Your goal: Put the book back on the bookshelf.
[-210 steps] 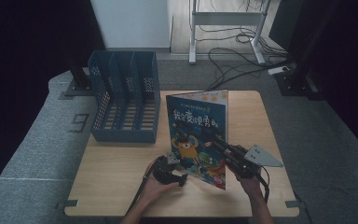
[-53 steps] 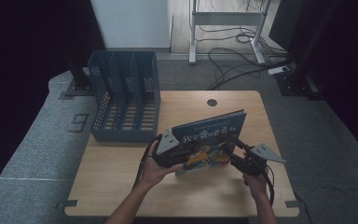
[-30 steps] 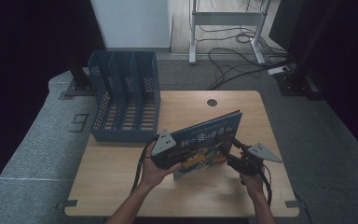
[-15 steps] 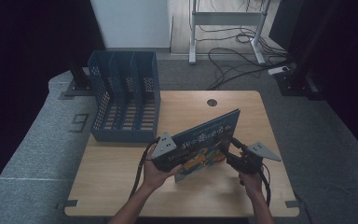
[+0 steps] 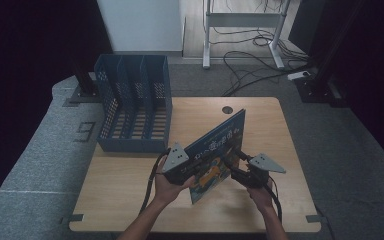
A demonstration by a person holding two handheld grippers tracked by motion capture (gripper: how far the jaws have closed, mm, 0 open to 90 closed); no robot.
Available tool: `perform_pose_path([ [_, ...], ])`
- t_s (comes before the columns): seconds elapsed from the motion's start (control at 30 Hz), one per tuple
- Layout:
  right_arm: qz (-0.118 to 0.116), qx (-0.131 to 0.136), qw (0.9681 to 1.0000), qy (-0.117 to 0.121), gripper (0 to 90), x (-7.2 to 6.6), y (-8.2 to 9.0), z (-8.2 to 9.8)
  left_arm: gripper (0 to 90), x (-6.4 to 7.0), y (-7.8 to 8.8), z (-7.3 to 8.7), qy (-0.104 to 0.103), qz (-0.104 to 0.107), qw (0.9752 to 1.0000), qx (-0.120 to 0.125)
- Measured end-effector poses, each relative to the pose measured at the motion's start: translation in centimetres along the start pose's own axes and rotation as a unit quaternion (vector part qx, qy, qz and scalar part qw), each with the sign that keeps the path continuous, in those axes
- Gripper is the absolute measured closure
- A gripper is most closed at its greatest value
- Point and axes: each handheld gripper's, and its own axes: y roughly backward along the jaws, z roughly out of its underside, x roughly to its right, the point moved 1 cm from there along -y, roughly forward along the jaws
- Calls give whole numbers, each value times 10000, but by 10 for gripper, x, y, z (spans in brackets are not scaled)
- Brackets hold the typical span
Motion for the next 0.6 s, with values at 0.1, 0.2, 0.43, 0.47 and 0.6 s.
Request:
perform_pose_path([
  [0.1,54,43,9999,-87,382,4,4,-1,807,1,0,1,-54,-62,9999,83],
  [0.2,88,103,9995,-268,373,12,9,-1,809,2,0,2,-77,-81,9999,131],
  [0.43,200,40,9987,-471,354,22,12,1,792,4,-2,1,-23,12,9999,154],
  [0.47,214,37,9986,-484,354,22,11,2,775,5,-3,0,-47,-2,9998,178],
  [0.6,238,-32,9986,-479,353,22,10,3,751,11,-4,-1,-73,-87,9994,316],
])
